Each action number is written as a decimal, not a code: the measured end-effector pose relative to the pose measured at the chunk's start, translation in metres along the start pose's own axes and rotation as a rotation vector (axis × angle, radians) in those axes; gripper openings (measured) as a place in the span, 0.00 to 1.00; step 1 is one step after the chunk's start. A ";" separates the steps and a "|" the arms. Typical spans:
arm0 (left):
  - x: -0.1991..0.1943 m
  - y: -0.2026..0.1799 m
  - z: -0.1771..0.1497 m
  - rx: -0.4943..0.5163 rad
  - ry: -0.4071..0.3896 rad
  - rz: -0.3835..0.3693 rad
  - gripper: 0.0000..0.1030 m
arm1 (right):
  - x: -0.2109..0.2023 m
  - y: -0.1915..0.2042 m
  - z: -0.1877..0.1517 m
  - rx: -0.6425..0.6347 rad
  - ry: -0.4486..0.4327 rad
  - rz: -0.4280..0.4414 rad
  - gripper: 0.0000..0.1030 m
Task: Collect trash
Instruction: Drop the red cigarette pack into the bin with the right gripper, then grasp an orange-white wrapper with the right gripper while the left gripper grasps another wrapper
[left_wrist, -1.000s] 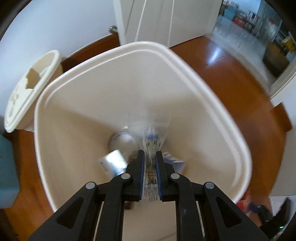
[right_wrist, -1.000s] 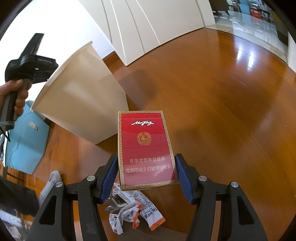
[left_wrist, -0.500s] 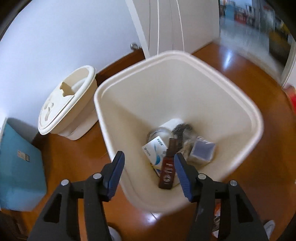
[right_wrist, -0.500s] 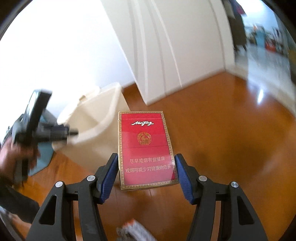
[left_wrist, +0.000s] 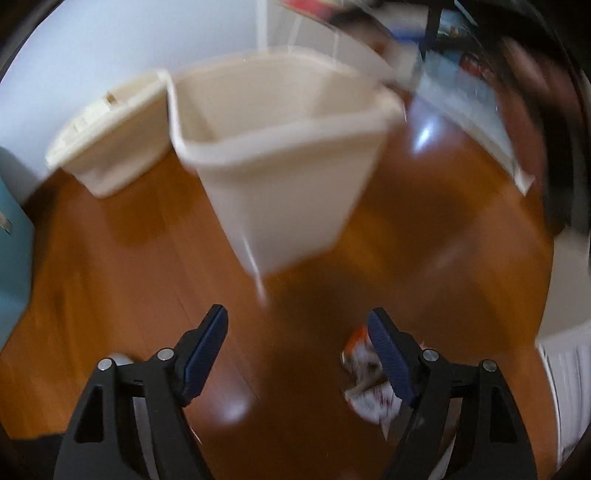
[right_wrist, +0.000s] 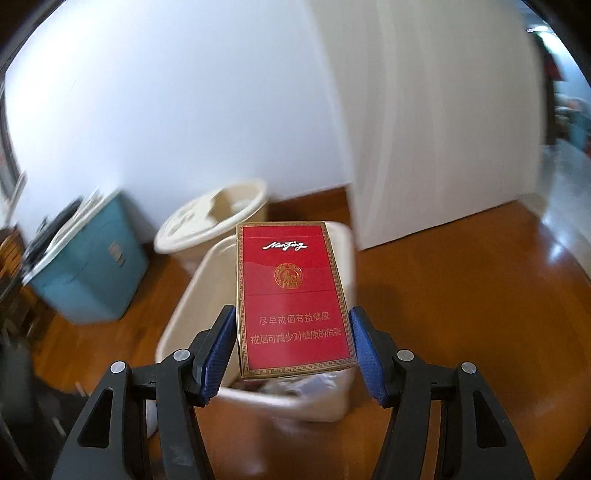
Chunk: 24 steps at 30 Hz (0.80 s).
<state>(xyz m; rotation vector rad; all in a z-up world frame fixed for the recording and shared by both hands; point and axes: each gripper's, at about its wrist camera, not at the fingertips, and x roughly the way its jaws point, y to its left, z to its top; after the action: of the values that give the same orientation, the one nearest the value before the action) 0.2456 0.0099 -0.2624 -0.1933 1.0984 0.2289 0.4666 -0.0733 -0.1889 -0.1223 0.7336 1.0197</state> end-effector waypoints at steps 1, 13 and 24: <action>0.007 -0.001 -0.006 0.010 0.024 -0.003 0.75 | 0.015 0.008 0.008 -0.032 0.037 0.001 0.62; 0.058 0.006 -0.042 0.047 0.217 0.051 0.75 | 0.110 0.021 0.002 -0.094 0.328 -0.031 0.63; 0.086 -0.040 -0.092 0.194 0.320 -0.025 0.75 | -0.005 -0.048 -0.137 0.084 0.307 -0.107 0.82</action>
<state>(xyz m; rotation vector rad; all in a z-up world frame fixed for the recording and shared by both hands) 0.2154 -0.0453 -0.3787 -0.0706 1.4269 0.0681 0.4349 -0.1606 -0.3010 -0.2460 1.0370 0.8754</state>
